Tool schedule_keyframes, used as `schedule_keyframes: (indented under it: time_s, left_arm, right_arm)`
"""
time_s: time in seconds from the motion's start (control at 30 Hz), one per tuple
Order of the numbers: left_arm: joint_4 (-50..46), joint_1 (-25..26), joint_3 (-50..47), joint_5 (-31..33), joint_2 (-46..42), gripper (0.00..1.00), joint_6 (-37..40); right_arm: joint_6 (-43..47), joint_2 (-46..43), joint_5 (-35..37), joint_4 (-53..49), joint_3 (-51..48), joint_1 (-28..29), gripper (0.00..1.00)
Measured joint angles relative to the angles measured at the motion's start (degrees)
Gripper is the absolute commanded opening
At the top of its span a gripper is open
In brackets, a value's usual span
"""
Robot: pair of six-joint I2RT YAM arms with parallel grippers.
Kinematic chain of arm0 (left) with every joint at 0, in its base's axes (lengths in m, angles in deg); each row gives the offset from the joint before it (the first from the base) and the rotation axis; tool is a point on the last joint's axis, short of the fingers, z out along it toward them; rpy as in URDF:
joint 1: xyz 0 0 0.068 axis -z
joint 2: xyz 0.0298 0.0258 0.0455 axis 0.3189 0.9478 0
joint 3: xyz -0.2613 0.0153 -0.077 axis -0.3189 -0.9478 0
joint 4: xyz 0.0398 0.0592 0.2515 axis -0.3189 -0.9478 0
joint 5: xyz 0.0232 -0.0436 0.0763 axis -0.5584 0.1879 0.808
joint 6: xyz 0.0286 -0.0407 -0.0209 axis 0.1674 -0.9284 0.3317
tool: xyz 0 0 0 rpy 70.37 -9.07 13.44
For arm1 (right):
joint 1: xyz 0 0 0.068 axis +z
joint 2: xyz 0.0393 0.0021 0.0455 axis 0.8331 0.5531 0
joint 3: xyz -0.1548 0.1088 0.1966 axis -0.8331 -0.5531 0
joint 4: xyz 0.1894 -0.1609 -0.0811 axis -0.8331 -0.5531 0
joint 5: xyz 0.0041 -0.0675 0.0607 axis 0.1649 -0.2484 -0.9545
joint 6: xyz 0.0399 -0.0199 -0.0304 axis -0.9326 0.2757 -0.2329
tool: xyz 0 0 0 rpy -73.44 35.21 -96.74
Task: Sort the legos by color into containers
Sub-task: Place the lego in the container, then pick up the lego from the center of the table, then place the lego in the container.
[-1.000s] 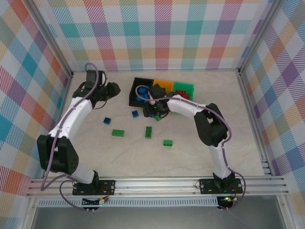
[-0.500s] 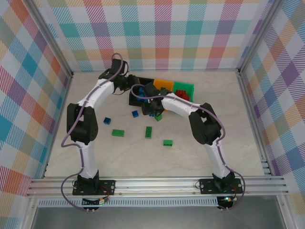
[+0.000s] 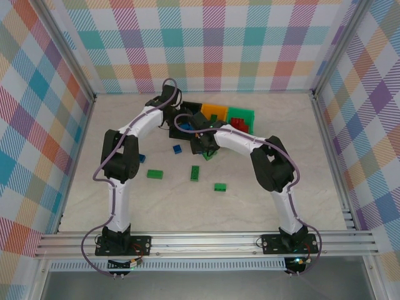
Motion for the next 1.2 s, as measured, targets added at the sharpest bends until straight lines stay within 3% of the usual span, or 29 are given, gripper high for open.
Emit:
schedule_keyframes:
  time_s: [0.1,0.2,0.3,0.37,0.5,0.83,0.97,1.2]
  left_arm:
    - [0.37,0.00,-1.16,0.28,0.39,0.73,0.24]
    - [2.47,-0.04,-3.19,1.18,-1.29,0.80,0.66]
    - [2.84,-0.42,-6.84,2.08,-4.15,0.83,0.76]
    - [2.14,-0.52,-9.99,2.58,-7.28,0.83,1.01]
    - [1.64,-0.48,-14.45,3.28,-14.88,0.84,1.09]
    - [3.56,-1.70,-26.67,6.12,-31.78,0.84,1.09]
    - [4.33,-4.28,-32.04,6.71,-34.18,0.84,0.81]
    - [5.79,-13.14,-42.47,6.45,-36.46,0.84,-1.38]
  right_arm:
    - [-0.55,2.99,-0.72,-0.76,3.58,0.00,0.60]
    - [-1.55,5.84,-0.44,-2.14,5.70,0.00,0.59]
    - [-1.57,6.16,-0.55,-2.86,6.12,0.00,0.50]
    - [-1.29,6.51,-0.50,-3.13,6.08,0.00,0.37]
    - [-1.14,6.56,-0.44,-2.60,5.55,0.00,0.26]
    - [-0.22,1.68,-1.09,-2.60,3.72,0.00,0.27]
    - [0.76,1.60,-2.12,-3.39,9.51,0.00,0.28]
    - [1.86,4.92,-3.85,-2.86,25.73,0.00,0.31]
